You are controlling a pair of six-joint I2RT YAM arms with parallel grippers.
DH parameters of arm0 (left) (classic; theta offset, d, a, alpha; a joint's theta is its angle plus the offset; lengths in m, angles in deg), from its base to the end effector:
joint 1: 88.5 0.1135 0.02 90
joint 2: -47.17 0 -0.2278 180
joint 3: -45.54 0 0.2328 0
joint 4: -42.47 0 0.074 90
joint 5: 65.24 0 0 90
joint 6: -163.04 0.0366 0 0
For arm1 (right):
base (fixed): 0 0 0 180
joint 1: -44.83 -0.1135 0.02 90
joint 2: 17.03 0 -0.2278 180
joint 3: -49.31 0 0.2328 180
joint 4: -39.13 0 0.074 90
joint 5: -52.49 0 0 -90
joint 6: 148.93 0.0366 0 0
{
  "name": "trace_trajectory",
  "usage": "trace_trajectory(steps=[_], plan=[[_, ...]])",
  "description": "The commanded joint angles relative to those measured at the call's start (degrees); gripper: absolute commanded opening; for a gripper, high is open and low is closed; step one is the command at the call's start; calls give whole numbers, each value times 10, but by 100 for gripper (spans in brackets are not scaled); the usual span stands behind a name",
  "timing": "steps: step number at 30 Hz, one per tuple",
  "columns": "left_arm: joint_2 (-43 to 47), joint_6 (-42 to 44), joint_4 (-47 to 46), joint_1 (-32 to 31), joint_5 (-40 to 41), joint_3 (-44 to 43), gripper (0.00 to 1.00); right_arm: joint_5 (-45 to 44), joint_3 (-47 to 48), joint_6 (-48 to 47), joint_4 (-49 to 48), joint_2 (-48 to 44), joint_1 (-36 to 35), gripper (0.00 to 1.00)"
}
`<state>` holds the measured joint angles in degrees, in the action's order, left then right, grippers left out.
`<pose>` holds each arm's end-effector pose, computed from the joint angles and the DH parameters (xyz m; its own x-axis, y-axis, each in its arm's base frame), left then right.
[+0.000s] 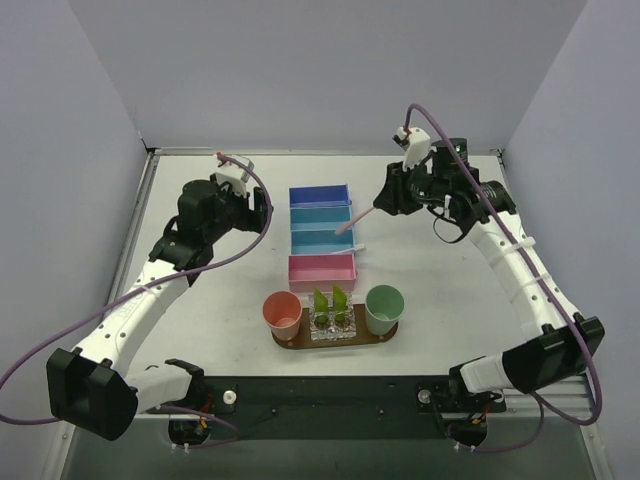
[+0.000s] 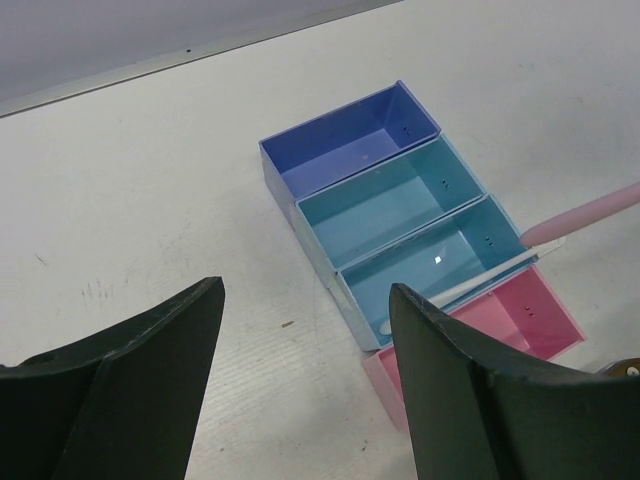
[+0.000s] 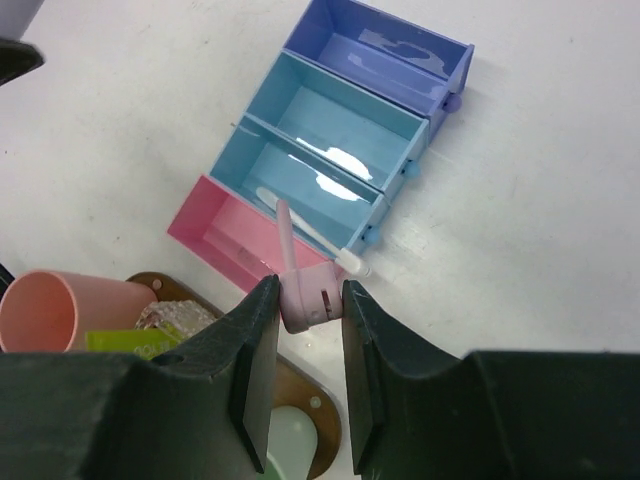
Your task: Prepare toiletry sets of a toothbrush and toothpaste on the tray
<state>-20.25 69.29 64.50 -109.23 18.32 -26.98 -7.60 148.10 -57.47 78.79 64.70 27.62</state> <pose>0.2511 -0.0994 0.3124 -0.3013 0.0446 -0.9525 0.4333 0.8962 -0.0952 0.2882 0.1084 0.3666 -0.3847 -0.0960 -0.9180 -0.6866 0.6945 0.2151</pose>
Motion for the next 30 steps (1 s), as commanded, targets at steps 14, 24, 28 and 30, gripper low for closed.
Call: trace_trajectory(steps=[14, 24, 28, 30], plan=[[30, 11, -17, -5, 20, -2, 77, -144, 7, 11, 128, -241, -162, 0], [34, 4, -18, -5, 17, -2, 77, -137, 22, 36, 240, -290, -261, 0], [33, 5, -18, -5, 22, -3, 77, -168, 13, 39, 252, -287, -297, 0], [31, 5, -16, -5, 24, -4, 77, -208, 9, 43, 252, -276, -344, 0]])
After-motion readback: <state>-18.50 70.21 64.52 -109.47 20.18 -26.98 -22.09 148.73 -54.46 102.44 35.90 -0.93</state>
